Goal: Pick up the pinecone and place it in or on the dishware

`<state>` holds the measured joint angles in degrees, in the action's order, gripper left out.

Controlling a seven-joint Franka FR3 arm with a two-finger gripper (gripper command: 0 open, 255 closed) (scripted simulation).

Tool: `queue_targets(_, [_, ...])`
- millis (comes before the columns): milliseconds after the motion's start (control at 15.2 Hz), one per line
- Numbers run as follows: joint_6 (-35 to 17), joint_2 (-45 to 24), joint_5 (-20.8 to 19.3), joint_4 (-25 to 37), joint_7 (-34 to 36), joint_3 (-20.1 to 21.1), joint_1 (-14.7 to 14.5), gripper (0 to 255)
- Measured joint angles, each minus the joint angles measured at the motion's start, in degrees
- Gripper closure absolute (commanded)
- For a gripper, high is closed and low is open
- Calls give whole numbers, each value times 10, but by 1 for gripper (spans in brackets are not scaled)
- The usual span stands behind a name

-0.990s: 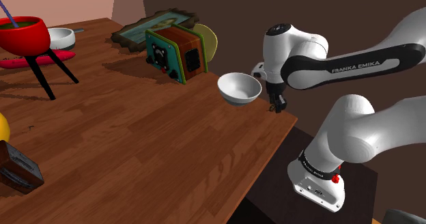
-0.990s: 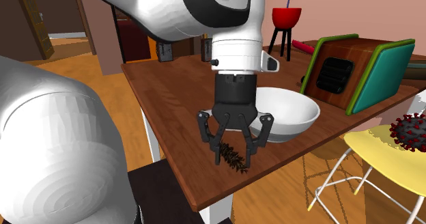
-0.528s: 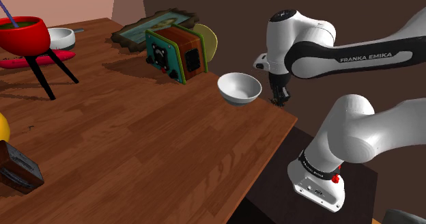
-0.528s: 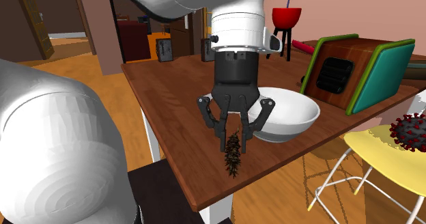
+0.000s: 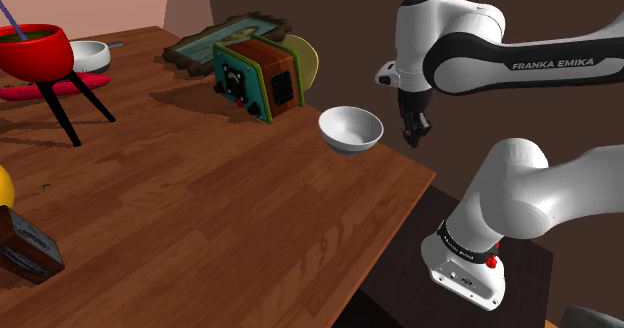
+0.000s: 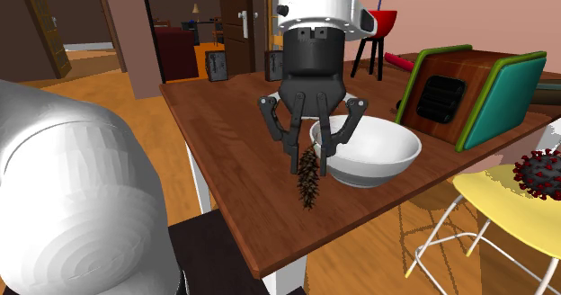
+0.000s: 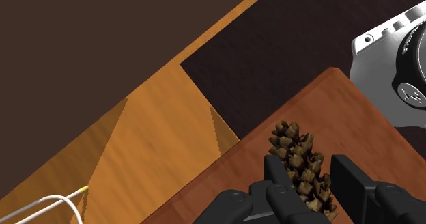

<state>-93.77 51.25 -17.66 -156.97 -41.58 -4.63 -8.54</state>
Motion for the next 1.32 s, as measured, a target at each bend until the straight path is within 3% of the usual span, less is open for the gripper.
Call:
queue_targets(726, [79,-1,9,82,-18,10,-1,255])
queue_targets(1320, [21,-205,26,224,7,18,-14,255])
